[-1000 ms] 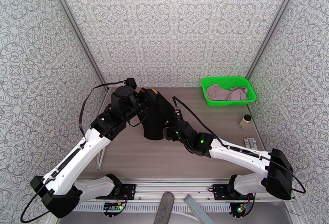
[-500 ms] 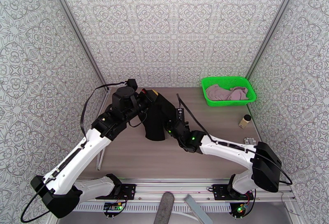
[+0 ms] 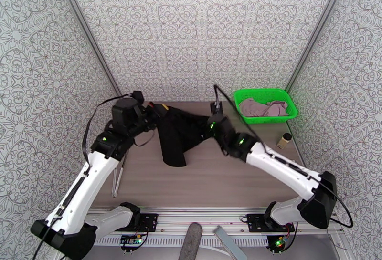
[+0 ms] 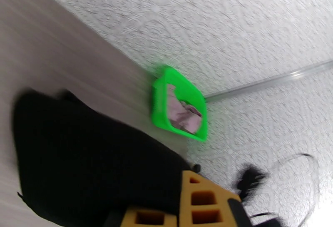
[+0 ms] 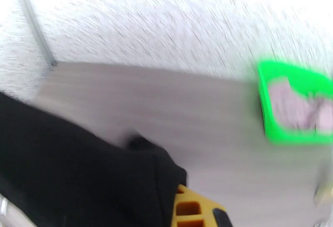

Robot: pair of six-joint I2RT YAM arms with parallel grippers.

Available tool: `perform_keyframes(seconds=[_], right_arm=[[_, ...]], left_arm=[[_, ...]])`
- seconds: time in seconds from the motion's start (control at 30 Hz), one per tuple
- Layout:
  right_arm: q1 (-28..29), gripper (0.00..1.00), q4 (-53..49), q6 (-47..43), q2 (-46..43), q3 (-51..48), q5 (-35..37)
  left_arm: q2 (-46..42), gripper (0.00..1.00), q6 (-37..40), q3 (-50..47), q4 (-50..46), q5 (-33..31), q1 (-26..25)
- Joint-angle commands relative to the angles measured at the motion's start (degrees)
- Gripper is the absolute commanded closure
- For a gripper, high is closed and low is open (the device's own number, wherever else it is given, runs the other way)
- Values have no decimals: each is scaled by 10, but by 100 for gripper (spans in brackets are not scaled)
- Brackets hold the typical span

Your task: Fold and stack the mixed laundry pile

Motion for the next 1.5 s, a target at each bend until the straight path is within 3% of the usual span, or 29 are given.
perform_keyframes(seconds=[0.0, 0.23, 0.33, 0.4, 0.5, 0.77, 0.8, 0.97, 1.03, 1.17, 1.23, 1.3, 1.33, 1.47], right_arm=[[-37, 100, -53, -125, 58, 111, -136], [-81, 100, -129, -169, 236, 421, -158], [-84, 100, -163, -180, 289, 524, -150], [-84, 100, -166, -182, 291, 525, -151], [-84, 100, -122, -183, 250, 408, -172], [-78, 100, 99, -128, 84, -120, -289], [-75, 100, 119, -112, 78, -171, -304], [-43, 100, 157, -43, 96, -313, -340], [-24, 99, 162, -16, 107, -345, -328], [-13, 74, 133, 9, 99, -354, -310], [-12, 54, 107, 10, 75, -349, -301], [-12, 29, 76, 6, 47, -336, -293], [-12, 22, 59, 2, 35, -326, -289], [-12, 9, -19, -6, -8, -278, -268]], left_arm=[[62, 100, 103, 73, -26, 115, 63], [271, 100, 195, 281, -77, 217, 129], [286, 100, 196, 307, -64, 233, 128], [268, 100, 203, 292, -56, 230, 120], [215, 100, 215, 212, -39, 210, 104], [-17, 100, 122, -268, 155, 186, 46], [-39, 89, 115, -318, 157, 174, 29], [-149, 5, 58, -491, 150, 131, -28], [-209, 1, 46, -510, 112, 93, -42], [-280, 1, 70, -463, -32, -5, -44], [-280, 1, 90, -418, -103, -70, -40], [-252, 1, 108, -378, -152, -103, -32], [-232, 1, 115, -362, -170, -113, -27], [-129, 1, 137, -320, -199, -130, -21]])
